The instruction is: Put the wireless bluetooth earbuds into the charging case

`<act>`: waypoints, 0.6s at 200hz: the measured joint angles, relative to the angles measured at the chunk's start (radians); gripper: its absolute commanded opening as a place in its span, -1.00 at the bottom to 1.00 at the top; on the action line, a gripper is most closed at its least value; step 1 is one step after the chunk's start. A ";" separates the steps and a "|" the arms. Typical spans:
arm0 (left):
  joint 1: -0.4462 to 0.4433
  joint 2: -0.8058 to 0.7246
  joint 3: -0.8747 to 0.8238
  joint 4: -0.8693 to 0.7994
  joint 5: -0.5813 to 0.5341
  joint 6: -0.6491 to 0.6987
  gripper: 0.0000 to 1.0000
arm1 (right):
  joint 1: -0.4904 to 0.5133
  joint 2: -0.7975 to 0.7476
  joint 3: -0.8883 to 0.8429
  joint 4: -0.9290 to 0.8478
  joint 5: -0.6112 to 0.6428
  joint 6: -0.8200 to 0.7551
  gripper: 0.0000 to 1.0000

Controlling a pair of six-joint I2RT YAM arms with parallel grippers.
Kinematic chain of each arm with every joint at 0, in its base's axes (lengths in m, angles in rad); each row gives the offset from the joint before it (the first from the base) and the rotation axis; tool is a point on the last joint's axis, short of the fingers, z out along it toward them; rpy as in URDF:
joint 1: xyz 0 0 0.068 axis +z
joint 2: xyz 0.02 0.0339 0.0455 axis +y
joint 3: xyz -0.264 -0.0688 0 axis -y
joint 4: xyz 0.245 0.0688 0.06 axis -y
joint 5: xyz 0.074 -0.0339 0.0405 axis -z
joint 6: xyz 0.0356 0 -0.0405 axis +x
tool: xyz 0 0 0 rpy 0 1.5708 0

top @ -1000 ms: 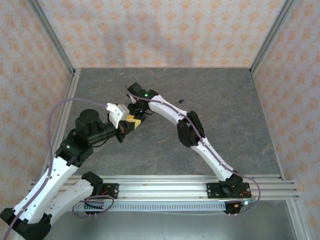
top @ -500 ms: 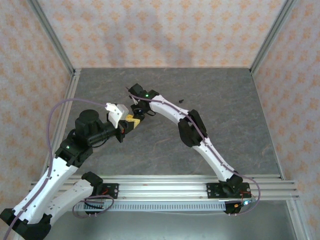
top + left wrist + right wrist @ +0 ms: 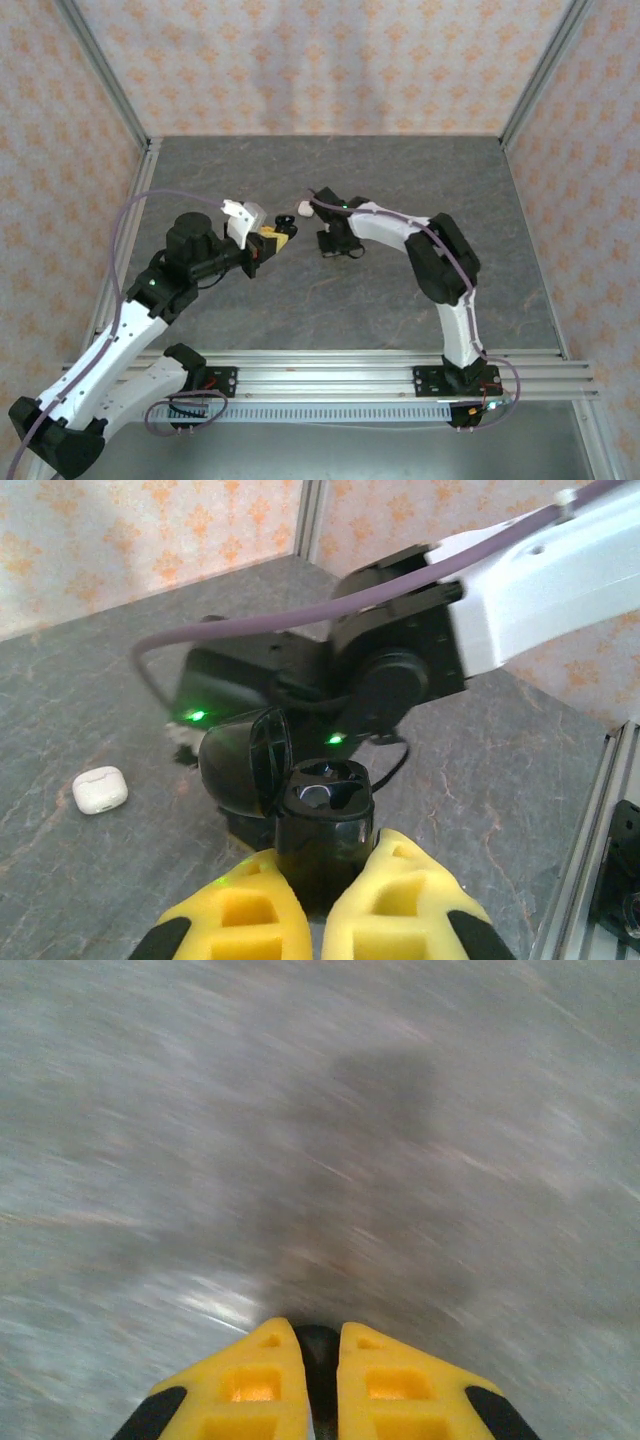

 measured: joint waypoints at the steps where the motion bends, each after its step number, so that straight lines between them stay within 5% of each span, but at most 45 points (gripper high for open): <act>1: 0.000 0.001 0.000 0.002 0.001 -0.002 -1.00 | -0.002 -0.003 -0.005 0.001 0.000 0.002 -0.73; 58: 0.000 0.050 0.000 0.040 0.021 -0.014 -1.00 | -0.023 -0.061 -0.092 0.005 0.021 0.101 -0.26; 120: 0.000 0.055 0.000 0.040 0.024 -0.014 -1.00 | -0.022 -0.057 0.062 -0.143 0.023 0.111 -0.16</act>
